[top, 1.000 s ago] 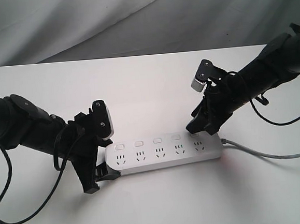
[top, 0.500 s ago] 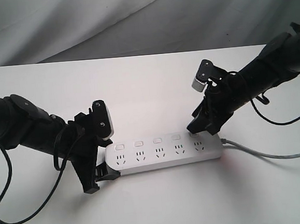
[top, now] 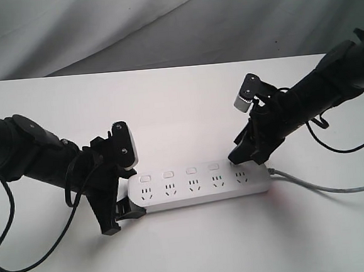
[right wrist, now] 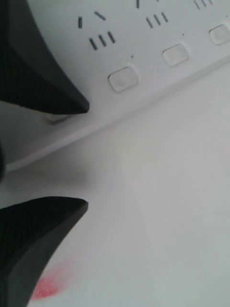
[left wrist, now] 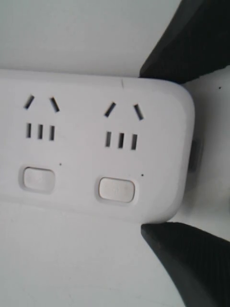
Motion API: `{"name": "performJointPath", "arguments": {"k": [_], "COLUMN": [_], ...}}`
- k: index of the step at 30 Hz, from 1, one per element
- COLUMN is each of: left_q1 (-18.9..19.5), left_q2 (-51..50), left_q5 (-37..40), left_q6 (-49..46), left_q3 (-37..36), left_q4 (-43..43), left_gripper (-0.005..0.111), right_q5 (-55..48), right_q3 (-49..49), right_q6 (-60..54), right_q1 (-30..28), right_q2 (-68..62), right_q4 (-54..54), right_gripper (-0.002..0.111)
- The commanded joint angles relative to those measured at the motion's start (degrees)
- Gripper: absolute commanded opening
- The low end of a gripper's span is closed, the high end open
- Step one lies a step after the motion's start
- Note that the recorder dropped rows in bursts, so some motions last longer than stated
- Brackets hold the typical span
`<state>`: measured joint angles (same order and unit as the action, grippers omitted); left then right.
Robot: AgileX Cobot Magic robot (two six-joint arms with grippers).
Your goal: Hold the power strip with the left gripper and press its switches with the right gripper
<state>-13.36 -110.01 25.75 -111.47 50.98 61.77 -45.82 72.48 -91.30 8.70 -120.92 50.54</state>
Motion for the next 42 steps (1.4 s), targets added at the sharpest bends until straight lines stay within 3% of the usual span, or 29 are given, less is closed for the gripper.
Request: {"name": "performJointPath", "arguments": {"k": [1, 15, 23, 31, 37, 42], "left_q1": [0.06, 0.06, 0.06, 0.06, 0.06, 0.06], "left_q2": [-0.08, -0.08, -0.08, -0.08, -0.08, -0.08], "left_q5": [-0.51, -0.51, -0.51, -0.51, -0.51, -0.51], "left_q6": [0.09, 0.09, 0.09, 0.09, 0.09, 0.09], "left_q3": [0.33, 0.33, 0.33, 0.33, 0.33, 0.33], "left_q4": [-0.16, -0.16, -0.16, -0.16, -0.16, -0.16], "left_gripper": [0.056, 0.056, 0.056, 0.056, 0.056, 0.056], "right_q5": [2.02, 1.19, -0.71, 7.66, 18.21, 20.34], "right_q3": [-0.68, -0.68, -2.18, -20.3, -36.05, -43.73], "right_q6": [-0.85, 0.42, 4.61, 4.75, 4.75, 4.75], "right_q1": [-0.13, 0.02, 0.02, 0.02, 0.02, 0.02], "right_q2": [1.71, 19.95, 32.67, 50.23, 64.13, 72.1], "right_q4": [-2.38, -0.64, 0.16, 6.83, 12.33, 14.54], "right_gripper": [0.048, 0.048, 0.024, 0.0, 0.0, 0.0]}}
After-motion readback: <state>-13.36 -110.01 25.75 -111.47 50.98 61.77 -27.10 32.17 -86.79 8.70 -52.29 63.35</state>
